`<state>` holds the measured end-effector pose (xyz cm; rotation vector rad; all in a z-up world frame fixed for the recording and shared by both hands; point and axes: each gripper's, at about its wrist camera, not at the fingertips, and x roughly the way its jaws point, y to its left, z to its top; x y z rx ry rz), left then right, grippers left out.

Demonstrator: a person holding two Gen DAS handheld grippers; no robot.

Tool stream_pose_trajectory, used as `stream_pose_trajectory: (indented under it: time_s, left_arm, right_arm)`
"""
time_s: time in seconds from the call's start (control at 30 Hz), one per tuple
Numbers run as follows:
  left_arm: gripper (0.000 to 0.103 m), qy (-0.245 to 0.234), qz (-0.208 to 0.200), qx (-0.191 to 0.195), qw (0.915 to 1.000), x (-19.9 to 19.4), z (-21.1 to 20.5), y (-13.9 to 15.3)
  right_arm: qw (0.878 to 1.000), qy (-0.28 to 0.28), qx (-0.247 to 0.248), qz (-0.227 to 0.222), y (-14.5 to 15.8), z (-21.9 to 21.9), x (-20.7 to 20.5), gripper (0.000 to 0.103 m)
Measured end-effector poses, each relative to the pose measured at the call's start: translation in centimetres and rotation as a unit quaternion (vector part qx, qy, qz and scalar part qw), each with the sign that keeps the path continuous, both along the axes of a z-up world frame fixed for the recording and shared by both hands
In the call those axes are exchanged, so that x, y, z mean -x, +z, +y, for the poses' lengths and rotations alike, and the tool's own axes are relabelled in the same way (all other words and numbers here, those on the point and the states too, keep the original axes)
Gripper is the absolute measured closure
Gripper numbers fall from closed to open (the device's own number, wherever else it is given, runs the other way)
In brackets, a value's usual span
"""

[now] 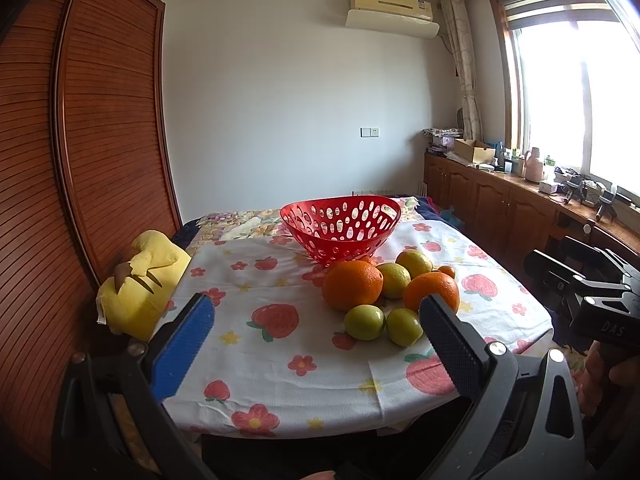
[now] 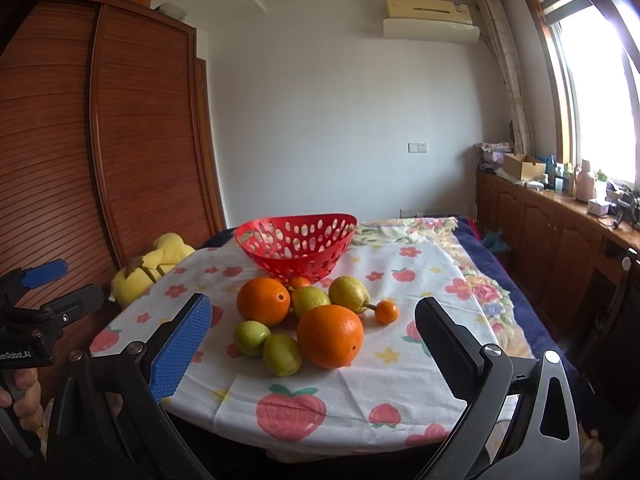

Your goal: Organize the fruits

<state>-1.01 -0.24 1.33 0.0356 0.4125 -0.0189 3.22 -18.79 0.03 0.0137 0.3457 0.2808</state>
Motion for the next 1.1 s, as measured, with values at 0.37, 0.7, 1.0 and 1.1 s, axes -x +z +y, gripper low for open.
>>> stream_pose_trajectory:
  time_s: [0.37,0.7,1.0,1.1]
  left_arm:
    - [0.0,-0.002,-0.003,0.001,1.0,0.25,-0.02,0.21]
    - [0.0,-0.002,-0.007,0.0,1.0,0.45,-0.07,0.48]
    - [0.0,-0.002,-0.008,0.0,1.0,0.44,0.0,0.77]
    - [0.0,-0.003,-0.009,0.001,1.0,0.54,-0.01,0.88]
  right_arm:
    - [1.0,0.001,-0.001,-0.001,0.29,0.04,0.08,0.0]
    - [1.0,-0.001,0.001,-0.002,0.56,-0.05,0.08,0.0]
    - [1.0,0.0,-0.001,-0.002,0.49,-0.13,0.15,0.0]
    - [1.0,-0.001,-0.001,-0.003,0.43,-0.1,0.16,0.0]
